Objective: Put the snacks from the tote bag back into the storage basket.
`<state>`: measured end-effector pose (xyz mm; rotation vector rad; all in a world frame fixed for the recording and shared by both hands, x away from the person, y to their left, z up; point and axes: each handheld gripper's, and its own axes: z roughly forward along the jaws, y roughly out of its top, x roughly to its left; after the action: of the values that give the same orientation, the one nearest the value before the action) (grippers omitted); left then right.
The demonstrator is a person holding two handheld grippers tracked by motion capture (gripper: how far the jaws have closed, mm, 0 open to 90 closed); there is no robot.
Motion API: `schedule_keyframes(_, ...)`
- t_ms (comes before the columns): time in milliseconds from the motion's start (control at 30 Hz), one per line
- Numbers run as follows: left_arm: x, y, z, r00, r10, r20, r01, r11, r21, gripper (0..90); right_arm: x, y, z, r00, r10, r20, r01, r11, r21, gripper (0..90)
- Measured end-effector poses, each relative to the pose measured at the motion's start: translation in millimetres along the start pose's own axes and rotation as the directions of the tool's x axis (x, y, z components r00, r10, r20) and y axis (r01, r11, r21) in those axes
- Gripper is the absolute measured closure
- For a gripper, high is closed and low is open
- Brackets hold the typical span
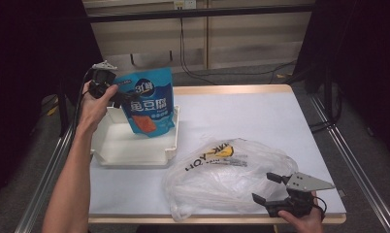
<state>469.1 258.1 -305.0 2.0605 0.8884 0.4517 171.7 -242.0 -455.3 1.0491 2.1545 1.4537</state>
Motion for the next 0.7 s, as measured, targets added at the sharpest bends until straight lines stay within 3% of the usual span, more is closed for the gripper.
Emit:
schedule_keyframes(67, -1.2, -1.8, -3.8, 0.9999, -0.012, 0.000, 0.012, 0.9999, -0.005, 4.5, 0.6, -0.1, -1.3, 1.0000, 0.000, 0.007, 0.000, 1.000, -0.001, 14.3)
schedule_keyframes(133, 0.5, -3.5, -8.4, 0.9977, -0.049, 0.048, 0.050, 0.9985, -0.023, 5.5, 1.1, 0.2, -2.2, 0.9999, -0.001, 0.012, 0.001, 1.000, -0.003, 14.3)
schedule_keyframes(167, 0.3, -4.1, -10.5, 0.9976, -0.055, 0.041, 0.056, 0.9981, -0.024, 6.4, 1.2, 0.4, -2.2, 0.9999, -0.002, 0.014, 0.002, 1.000, -0.005, 14.3)
schedule_keyframes(200, -2.1, -4.4, -13.8, 0.9993, -0.037, -0.004, 0.037, 0.9993, -0.008, 7.1, 1.4, 0.7, -2.0, 0.9999, 0.000, 0.015, 0.000, 1.000, -0.005, 14.4)
schedule_keyframes(367, -11.6, -10.6, -25.4, 1.0000, 0.004, -0.009, -0.004, 0.9998, -0.019, 7.1, 1.8, 0.6, -0.9, 0.9999, -0.003, 0.016, 0.003, 1.000, -0.004, 14.4)
schedule_keyframes(467, -17.9, -15.4, -32.1, 0.9988, 0.048, -0.005, -0.048, 0.9988, -0.013, 6.8, 1.2, 0.4, -1.8, 0.9998, 0.002, 0.017, -0.002, 1.000, -0.003, 14.3)
schedule_keyframes(633, -27.8, -25.3, -43.2, 0.9980, 0.051, -0.038, -0.054, 0.9959, -0.072, 5.6, 1.6, 0.9, -0.7, 0.9998, -0.003, 0.021, 0.003, 1.000, -0.002, 14.3)
schedule_keyframes(700, -30.4, -30.7, -45.1, 0.9988, 0.049, -0.005, -0.049, 0.9967, -0.065, 5.7, 2.2, 1.0, -1.5, 0.9996, -0.007, 0.027, 0.007, 1.000, -0.002, 14.4)
